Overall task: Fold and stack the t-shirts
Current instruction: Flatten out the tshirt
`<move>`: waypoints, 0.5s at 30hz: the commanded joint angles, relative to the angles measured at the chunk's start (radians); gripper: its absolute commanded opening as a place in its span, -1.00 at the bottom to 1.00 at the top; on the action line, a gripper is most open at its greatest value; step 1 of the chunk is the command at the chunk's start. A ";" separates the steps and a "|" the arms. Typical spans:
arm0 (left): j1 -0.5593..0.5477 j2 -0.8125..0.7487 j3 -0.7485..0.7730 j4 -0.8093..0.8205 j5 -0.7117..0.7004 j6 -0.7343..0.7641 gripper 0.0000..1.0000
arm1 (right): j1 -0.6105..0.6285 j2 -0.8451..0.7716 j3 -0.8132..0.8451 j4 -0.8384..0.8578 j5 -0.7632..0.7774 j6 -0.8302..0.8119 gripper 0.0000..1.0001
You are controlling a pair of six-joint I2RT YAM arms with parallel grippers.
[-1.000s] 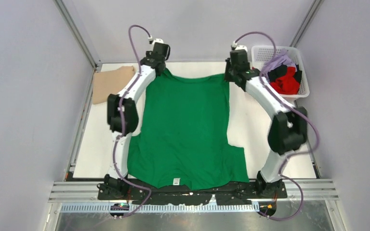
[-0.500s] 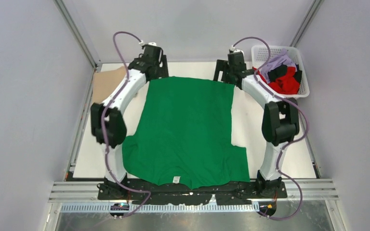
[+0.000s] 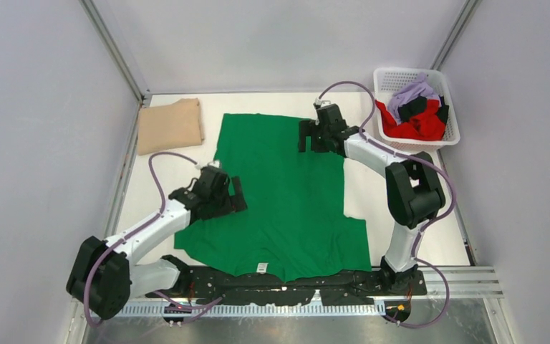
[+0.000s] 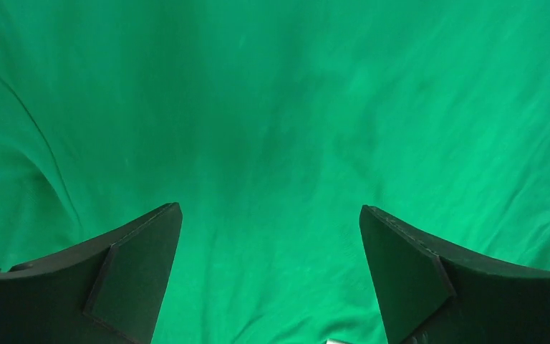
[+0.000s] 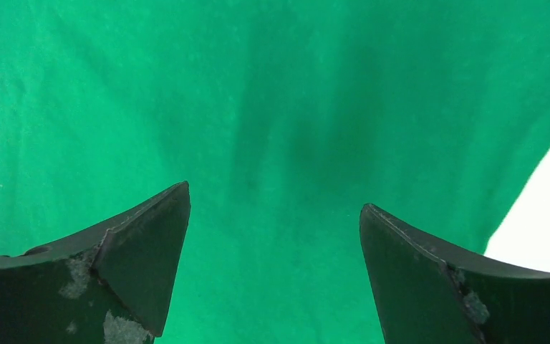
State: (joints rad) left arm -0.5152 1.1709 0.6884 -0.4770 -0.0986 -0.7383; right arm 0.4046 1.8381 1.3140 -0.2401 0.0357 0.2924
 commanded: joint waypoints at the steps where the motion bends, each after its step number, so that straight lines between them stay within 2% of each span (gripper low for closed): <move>1: -0.030 -0.072 -0.156 0.209 0.094 -0.168 0.99 | 0.011 0.028 0.018 0.040 -0.021 0.020 0.91; 4: -0.005 0.023 -0.172 0.227 0.060 -0.172 0.99 | 0.014 0.061 0.026 0.029 -0.014 0.021 0.91; 8: 0.107 0.257 -0.011 0.196 0.163 -0.090 0.99 | 0.014 0.070 -0.013 0.012 0.031 0.037 0.91; 11: 0.150 0.434 0.177 0.120 0.189 -0.089 0.99 | 0.013 0.061 -0.085 0.018 0.045 0.072 0.91; 15: 0.162 0.664 0.526 -0.047 0.094 -0.074 0.99 | 0.014 -0.013 -0.235 0.041 0.023 0.139 0.91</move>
State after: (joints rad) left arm -0.3702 1.6547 0.9672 -0.4049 0.0578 -0.8494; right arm 0.4152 1.9041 1.2018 -0.1986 0.0574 0.3473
